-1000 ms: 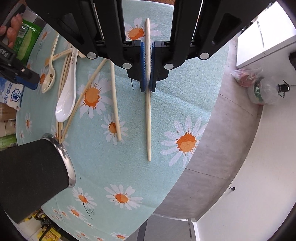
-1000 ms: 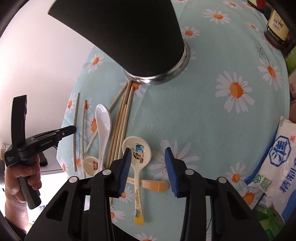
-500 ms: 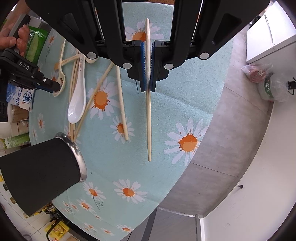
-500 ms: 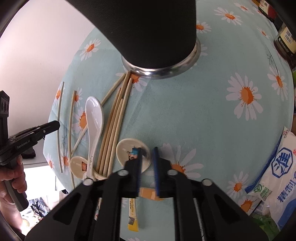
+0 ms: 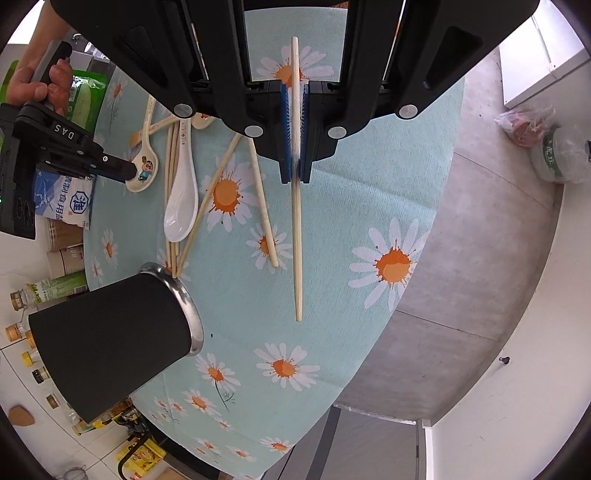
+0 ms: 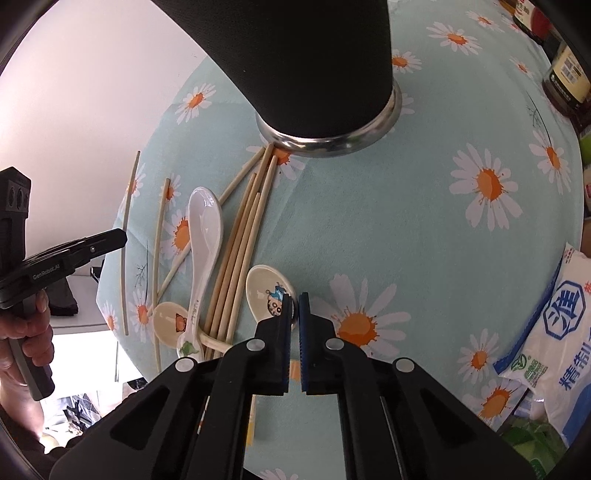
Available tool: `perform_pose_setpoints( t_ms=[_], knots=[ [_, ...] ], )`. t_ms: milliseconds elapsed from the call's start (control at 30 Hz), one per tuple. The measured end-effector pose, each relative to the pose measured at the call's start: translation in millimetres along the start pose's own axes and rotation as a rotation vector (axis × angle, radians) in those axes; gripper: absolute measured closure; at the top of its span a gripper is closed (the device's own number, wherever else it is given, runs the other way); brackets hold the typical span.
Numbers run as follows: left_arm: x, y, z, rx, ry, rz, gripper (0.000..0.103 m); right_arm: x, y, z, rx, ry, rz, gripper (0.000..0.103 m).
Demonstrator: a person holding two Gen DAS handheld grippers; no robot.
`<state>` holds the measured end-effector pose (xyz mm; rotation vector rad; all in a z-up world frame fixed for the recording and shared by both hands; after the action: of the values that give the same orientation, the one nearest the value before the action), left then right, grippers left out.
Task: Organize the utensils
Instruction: 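Lift chopstick with left tool while right tool carries spoon over the black holder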
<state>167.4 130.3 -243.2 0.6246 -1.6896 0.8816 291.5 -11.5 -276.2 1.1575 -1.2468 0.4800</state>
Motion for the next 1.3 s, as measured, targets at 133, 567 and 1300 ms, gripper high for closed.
perform_pose_setpoints(
  t_ms=[133, 567, 1300],
  knots=[
    [2.5, -1.7, -2.7, -0.022, -0.007, 0.025, 0.099, 4.4, 2.9, 6.9, -0.003, -0.018, 0.012, 0.099],
    [40.2, -22.9, -27.0, -0.169, -0.101, 0.115, 0.099, 67.7, 29.2, -6.6, -0.001, -0.197, 0.022, 0.099],
    [141.7, -108.3, -60.9, -0.444, -0.46, 0.343, 0.099, 202.1, 59.7, -78.3, 0.023, -0.645, 0.05, 0.099]
  ],
)
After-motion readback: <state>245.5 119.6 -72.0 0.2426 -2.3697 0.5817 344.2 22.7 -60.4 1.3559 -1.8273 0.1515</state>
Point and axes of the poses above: each gripper's, at about its wrist camera, not at the fingertips, and x roughly against the way its jaws point, y to its left, z to its underside, the point moved 10 cm from there along -x, roughly the way its jaws point, and after that the axes turned 5 degrees about -z, right-handed, at the moved point
